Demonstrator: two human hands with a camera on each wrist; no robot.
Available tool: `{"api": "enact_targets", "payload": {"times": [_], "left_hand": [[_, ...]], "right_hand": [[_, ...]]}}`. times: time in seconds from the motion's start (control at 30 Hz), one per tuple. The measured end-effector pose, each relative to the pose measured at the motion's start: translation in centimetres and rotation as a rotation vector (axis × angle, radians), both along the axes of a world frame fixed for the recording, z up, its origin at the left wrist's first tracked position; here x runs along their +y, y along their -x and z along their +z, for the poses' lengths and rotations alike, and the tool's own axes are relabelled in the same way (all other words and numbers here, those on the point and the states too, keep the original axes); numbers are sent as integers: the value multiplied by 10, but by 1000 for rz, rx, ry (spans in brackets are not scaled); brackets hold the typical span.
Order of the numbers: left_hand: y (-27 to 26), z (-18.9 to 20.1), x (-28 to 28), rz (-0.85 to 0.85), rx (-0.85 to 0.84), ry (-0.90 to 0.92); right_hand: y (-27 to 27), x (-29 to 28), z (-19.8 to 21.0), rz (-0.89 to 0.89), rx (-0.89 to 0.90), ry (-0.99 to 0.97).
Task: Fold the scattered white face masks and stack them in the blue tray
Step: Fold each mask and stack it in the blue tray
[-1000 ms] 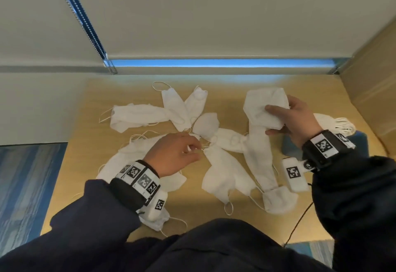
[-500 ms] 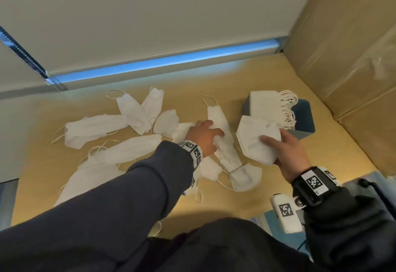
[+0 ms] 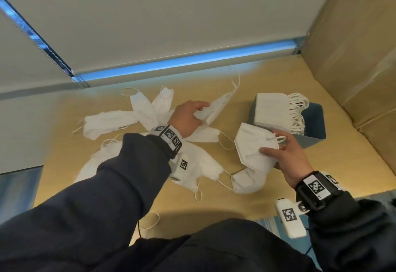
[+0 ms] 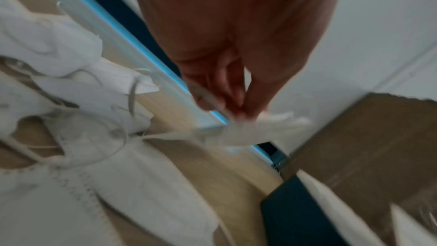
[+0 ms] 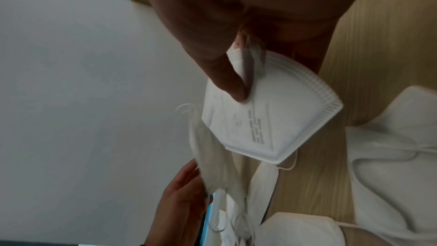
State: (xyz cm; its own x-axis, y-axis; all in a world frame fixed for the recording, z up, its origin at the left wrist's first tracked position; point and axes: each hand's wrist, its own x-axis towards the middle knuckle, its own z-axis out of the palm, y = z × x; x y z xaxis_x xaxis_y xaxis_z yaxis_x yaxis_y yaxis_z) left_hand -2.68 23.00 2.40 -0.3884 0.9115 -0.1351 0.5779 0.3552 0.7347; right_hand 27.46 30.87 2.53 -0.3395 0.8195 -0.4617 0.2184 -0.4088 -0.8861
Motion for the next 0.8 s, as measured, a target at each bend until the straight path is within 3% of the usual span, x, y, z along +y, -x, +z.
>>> {"api": "enact_targets", "payload": {"times": [0.07, 0.17, 0.3, 0.33, 0.47, 0.6, 0.7, 0.8], "left_hand": [[-17, -4, -13, -12, 31, 80], [-50, -7, -40, 104, -41, -11], [-88, -5, -57, 161, -509, -88], [-90, -4, -57, 145, -559, -81], [-84, -1, -59, 43, -414, -108], [-66, -1, -65, 127, -497, -65], [-60, 2, -67, 98, -598, -49], [-62, 3, -62, 119, -703, -47]], "right_hand": [[5, 3, -2, 74, 14, 0], [16, 1, -2, 153, 23, 7], [31, -3, 5, 323, 76, 11], [35, -3, 8, 395, 76, -4], [40, 2, 19, 609, -12, -57], [34, 23, 34, 417, 146, 166], [25, 37, 49, 337, 308, 400], [19, 39, 55, 353, 249, 318]]}}
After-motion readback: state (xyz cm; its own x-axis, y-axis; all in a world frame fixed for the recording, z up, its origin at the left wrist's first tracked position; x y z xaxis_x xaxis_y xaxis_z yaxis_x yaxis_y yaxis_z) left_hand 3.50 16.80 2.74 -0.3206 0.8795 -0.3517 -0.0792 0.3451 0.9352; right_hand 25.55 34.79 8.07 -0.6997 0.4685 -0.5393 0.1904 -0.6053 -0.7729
